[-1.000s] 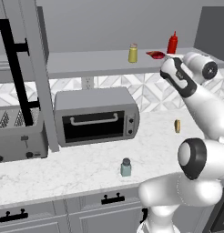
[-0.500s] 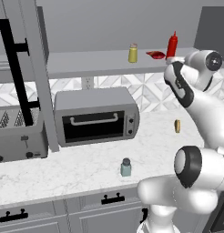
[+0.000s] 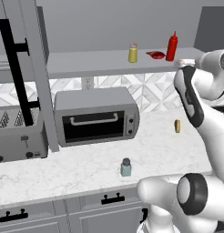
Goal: Put the shaker and condiment bottle from the counter next to their counterparts in the cabinet.
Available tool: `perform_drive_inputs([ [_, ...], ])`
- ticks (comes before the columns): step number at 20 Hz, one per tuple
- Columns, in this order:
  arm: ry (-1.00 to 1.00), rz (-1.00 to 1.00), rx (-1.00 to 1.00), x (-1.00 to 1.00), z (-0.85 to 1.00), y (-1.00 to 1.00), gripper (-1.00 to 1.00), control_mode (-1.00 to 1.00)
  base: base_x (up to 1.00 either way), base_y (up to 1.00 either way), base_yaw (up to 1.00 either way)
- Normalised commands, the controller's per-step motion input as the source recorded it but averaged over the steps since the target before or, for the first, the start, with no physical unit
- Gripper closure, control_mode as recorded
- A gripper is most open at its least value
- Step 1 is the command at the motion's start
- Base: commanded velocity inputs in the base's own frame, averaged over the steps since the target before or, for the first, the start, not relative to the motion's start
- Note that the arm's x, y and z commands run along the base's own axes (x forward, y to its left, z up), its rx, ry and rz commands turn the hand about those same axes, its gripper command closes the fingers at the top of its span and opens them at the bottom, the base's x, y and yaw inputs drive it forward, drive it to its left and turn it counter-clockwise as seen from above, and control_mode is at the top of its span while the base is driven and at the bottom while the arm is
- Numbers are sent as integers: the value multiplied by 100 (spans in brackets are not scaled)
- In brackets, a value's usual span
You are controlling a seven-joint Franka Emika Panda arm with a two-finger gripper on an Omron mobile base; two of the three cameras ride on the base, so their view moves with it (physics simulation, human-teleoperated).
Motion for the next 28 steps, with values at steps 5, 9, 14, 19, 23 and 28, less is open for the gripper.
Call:
perform_drive_inputs([
  [5, 2, 0, 0, -73, 0, 0, -100, -100, 0, 0, 0],
  [9, 0, 0, 0, -70, 0, 11, -100, -100, 0, 0, 0],
  [14, 0, 0, 0, -64, 0, 39, -100, -100, 0, 0, 0],
  [19, 1, 3, 0, -61, -4, 50, -100, -100, 0, 0, 0],
  [23, 0, 12, 0, -72, -29, 35, -100, -100, 0, 0, 0],
  [28, 0, 22, -2, -58, -62, 26, -100, -100, 0, 0, 0],
])
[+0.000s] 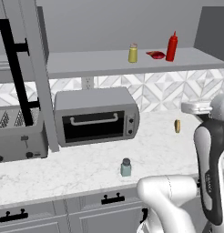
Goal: Put the shaker and condiment bottle from the counter next to their counterparts in the cabinet.
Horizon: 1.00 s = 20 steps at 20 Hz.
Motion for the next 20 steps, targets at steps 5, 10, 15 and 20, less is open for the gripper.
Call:
perform_drive_inputs([
  [5, 2, 28, -4, -24, -63, 39, -100, -100, 0, 0, 0],
  [10, 4, 30, -1, -9, -43, 31, -100, -100, 0, 0, 0],
  [15, 0, 32, 0, -18, -64, 16, -100, -100, 0, 0, 0],
  [20, -2, 29, 0, -25, -83, 18, -100, -100, 0, 0, 0],
])
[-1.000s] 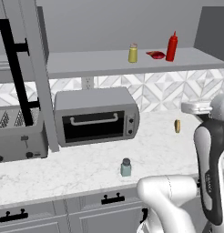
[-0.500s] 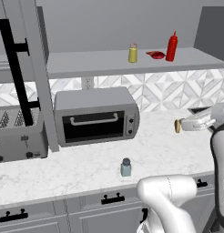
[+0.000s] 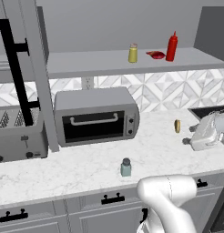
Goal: Put the shaker and condiment bottle from the counter next to their counterparts in the cabinet.
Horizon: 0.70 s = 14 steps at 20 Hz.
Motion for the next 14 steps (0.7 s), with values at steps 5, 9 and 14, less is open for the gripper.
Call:
perform_drive_inputs([
  [5, -10, 26, 0, -23, -88, 30, -100, -100, 0, 0, 0],
  [9, -13, 27, 1, -15, -78, 24, -100, -100, 0, 0, 0],
  [14, -11, 26, 6, -5, -63, 7, -100, -100, 0, 0, 0],
])
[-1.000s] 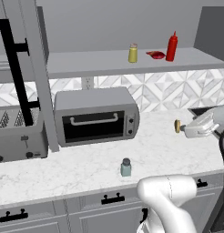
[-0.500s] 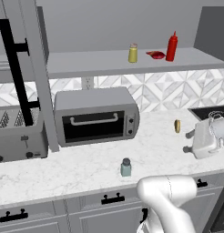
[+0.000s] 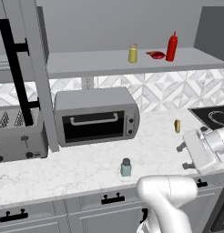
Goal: Put the shaker and condiment bottle from the counter next to their counterparts in the cabinet.
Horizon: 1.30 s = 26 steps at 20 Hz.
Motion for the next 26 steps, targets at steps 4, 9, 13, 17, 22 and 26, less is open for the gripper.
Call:
perform_drive_inputs([
  [4, -15, 21, 8, 0, -50, 0, -100, -100, 0, 0, 0],
  [9, -4, 13, 13, 18, -37, 10, -100, -100, 0, 0, 0],
  [13, 1, 2, 12, 31, -10, 35, -100, -100, 0, 0, 0],
  [17, 6, 6, 3, 8, -10, 42, -100, -100, 0, 0, 0],
  [22, 0, 13, 4, 6, -36, 23, -100, -100, 0, 0, 0],
  [26, 0, 0, 11, 27, -28, 18, -100, -100, 0, 0, 0],
])
